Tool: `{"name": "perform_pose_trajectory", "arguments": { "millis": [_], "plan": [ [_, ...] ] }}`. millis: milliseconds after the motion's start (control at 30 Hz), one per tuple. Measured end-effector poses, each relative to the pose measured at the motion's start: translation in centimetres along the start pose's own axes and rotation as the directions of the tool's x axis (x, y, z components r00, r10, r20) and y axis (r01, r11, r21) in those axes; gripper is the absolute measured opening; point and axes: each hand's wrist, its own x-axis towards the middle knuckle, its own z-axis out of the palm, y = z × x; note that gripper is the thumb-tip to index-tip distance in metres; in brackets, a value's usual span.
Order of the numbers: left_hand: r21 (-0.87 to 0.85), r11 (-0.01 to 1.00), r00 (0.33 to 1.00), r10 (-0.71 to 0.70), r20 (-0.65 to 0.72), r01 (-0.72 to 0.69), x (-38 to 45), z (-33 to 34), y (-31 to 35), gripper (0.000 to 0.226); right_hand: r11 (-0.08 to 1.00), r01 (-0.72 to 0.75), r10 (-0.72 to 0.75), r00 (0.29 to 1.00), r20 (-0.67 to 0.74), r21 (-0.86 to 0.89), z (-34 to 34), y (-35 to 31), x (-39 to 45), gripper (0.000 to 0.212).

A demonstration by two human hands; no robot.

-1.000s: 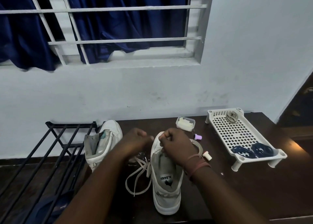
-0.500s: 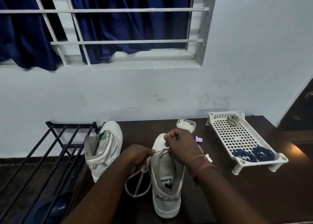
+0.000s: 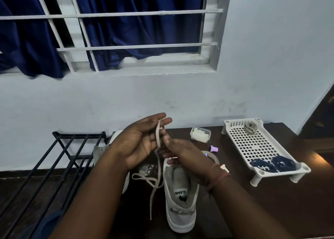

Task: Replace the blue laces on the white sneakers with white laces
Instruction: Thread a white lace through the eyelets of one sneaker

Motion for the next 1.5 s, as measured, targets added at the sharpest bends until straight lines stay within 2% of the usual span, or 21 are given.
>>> {"name": "perform_pose_trajectory", "arguments": {
  "millis": [100, 200, 300, 367, 433, 533, 633, 667, 700, 733, 800, 867, 933, 1000, 1133, 1167, 1233, 1300, 1367, 1433, 1500],
  "plan": [
    [-0.235, 0.971, 0.998, 0.019, -0.060, -0.033, 0.5, -0.5, -0.4, 0.045, 0.997, 0.014, -0.022, 0.994, 0.103, 0.077, 0.7, -0.4, -0.6, 0.052],
    [-0.497, 0.859, 0.967, -0.013, -0.254, -0.119, 1.3, -3.0, -0.7, 0.047, 0.982, 0.001, -0.003, 1.000, 0.010, 0.187, -0.4, -1.0, -0.6, 0.038],
    [-0.613, 0.757, 0.896, -0.084, -0.437, -0.227, 2.2, -6.3, -1.2, 0.044, 0.901, -0.074, 0.130, 0.986, -0.103, 0.428, -2.8, -1.6, -0.3, 0.034],
    [-0.626, 0.731, 0.858, -0.111, -0.501, -0.270, 2.9, -7.8, -1.9, 0.033, 0.913, -0.129, 0.217, 0.957, -0.193, 0.388, -4.4, -1.7, -0.4, 0.033],
    [-0.604, 0.738, 0.839, -0.097, -0.535, -0.301, 3.4, -8.0, -2.2, 0.018, 0.951, -0.250, 0.293, 0.918, -0.266, 0.184, -5.4, -1.2, -0.5, 0.031],
    [-0.449, 0.864, 0.811, -0.086, -0.578, -0.228, 3.0, -5.7, -2.0, 0.012, 0.921, -0.345, 0.252, 0.881, -0.400, -0.180, -6.2, -0.1, -0.5, 0.022],
    [-0.044, 0.989, 0.866, -0.147, -0.479, 0.144, 1.5, -1.6, -2.3, 0.014, 0.937, -0.288, 0.202, 0.908, -0.366, -0.197, -5.5, 0.0, -0.2, 0.024],
    [0.189, 0.953, 0.902, -0.144, -0.407, 0.238, 1.3, -0.9, -2.9, 0.025, 0.945, -0.263, 0.189, 0.924, -0.332, -0.194, -5.0, -0.1, -0.1, 0.024],
    [0.457, 0.852, 0.945, -0.120, -0.306, 0.256, 1.2, -0.4, -3.5, 0.034, 0.948, -0.237, 0.168, 0.939, -0.299, -0.212, -4.6, -0.2, 0.0, 0.023],
    [0.678, 0.710, 0.980, -0.086, -0.181, 0.187, 1.4, -0.2, -4.2, 0.039, 0.948, -0.212, 0.144, 0.951, -0.272, -0.239, -4.3, -0.1, 0.2, 0.022],
    [0.914, 0.406, 1.000, 0.016, 0.005, -0.011, 1.9, -0.3, -5.6, 0.033, 0.946, -0.185, 0.117, 0.961, -0.250, -0.268, -3.9, 0.1, 0.2, 0.018],
    [0.978, 0.208, 0.982, 0.187, -0.013, -0.026, 2.2, -0.8, -5.9, 0.013, 0.966, -0.191, 0.143, 0.957, -0.251, -0.176, -4.1, 0.5, 0.1, 0.014],
    [0.985, 0.171, 0.953, 0.296, -0.070, 0.019, 2.1, -1.5, -5.7, 0.005, 0.970, -0.220, 0.186, 0.945, -0.268, -0.104, -4.8, 0.6, -0.2, 0.012],
    [0.978, 0.197, 0.918, 0.368, -0.145, 0.075, 1.8, -2.2, -5.3, 0.011, 0.959, -0.262, 0.226, 0.935, -0.272, -0.104, -5.4, 0.9, -0.3, 0.011],
    [0.963, 0.183, 0.893, 0.372, -0.254, 0.198, 1.9, -2.7, -5.5, 0.009, 0.953, -0.285, 0.249, 0.931, -0.266, -0.107, -5.2, 1.3, 0.2, 0.018],
    [0.975, 0.124, 0.907, 0.360, -0.216, 0.183, 2.1, -2.6, -5.9, 0.014, 0.952, -0.276, 0.235, 0.934, -0.270, -0.128, -5.0, 1.4, 0.4, 0.020],
    [0.998, -0.013, 0.953, 0.296, -0.058, 0.064, 2.7, -2.1, -6.9, 0.044, 0.960, -0.237, 0.192, 0.944, -0.269, -0.147, -4.5, 1.5, 0.5, 0.016],
    [0.997, 0.031, 0.970, 0.232, 0.068, -0.077, 3.0, -1.2, -7.7, 0.035, 0.967, -0.209, 0.157, 0.937, -0.312, -0.143, -4.4, 1.6, 0.5, 0.007],
    [0.991, 0.086, 0.961, 0.264, 0.079, -0.105, 3.2, -0.8, -8.6, 0.014, 0.942, -0.218, 0.099, 0.908, -0.408, -0.257, -4.9, 1.9, 0.6, 0.015],
    [0.985, 0.163, 0.936, 0.352, -0.010, -0.050, 3.5, -0.7, -9.2, 0.013, 0.830, -0.309, 0.089, 0.895, -0.437, -0.464, -5.3, 2.2, 0.6, 0.026],
    [0.977, 0.210, 0.918, 0.391, -0.062, -0.024, 3.7, -0.2, -9.7, 0.019, 0.672, -0.401, 0.164, 0.900, -0.403, -0.623, -4.7, 2.6, 0.5, 0.035]
  ]
}}
